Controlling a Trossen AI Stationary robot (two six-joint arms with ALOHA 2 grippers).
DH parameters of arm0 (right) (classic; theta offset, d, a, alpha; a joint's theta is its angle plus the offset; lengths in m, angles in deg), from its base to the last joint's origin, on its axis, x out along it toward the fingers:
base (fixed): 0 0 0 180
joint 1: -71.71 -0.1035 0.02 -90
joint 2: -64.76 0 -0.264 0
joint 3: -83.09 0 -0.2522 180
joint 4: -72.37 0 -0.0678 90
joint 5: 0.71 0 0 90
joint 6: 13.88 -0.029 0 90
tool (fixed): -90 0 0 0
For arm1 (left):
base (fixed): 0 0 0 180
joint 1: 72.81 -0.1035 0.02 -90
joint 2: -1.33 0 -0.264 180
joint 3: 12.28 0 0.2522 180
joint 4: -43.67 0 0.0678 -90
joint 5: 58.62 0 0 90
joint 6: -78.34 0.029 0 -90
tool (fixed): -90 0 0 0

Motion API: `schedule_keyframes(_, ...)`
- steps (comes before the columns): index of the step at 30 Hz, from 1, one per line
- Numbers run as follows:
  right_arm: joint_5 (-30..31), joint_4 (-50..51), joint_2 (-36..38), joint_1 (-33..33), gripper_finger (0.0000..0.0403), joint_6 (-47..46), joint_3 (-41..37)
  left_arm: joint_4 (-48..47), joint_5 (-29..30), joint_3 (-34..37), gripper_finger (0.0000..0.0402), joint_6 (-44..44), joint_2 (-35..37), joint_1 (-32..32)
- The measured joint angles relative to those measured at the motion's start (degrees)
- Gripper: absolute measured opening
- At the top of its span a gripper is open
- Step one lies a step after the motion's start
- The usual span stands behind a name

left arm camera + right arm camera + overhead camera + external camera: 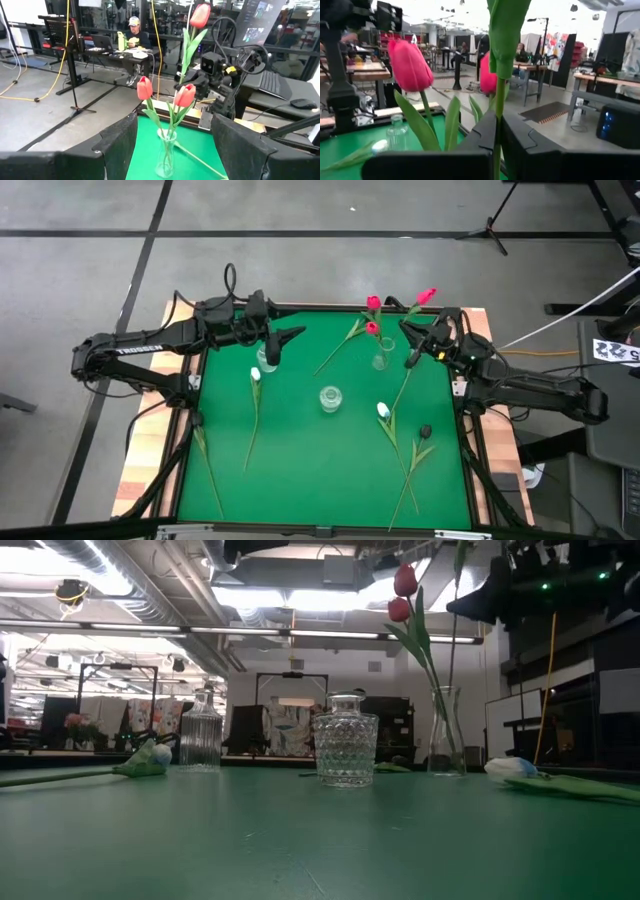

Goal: Sort flowers into vase by color
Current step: Put the red tulip into the right transparent vase

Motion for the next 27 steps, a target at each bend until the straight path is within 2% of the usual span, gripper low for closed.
schedule_keyframes(5, -3.9, -0.2, -2.3, 2.3, 0.0017, -1.7, 0.0, -0.2, 0.0, 0.0, 0.0251, 0.0, -0.6, 0.0)
schedule_keyframes(18, -7.8, -2.6, -9.3, 2.2, 0.0017, -1.8, 0.0, 0.0, 0.0, 0.0, 0.0251, -0.9, -2.7, 0.0)
schedule_keyframes(27, -7.5, -6.2, -9.4, 2.2, 0.0017, -2.0, -3.7, 0.0, 0.0, 0.0, 0.0251, -1.1, -3.1, 0.0)
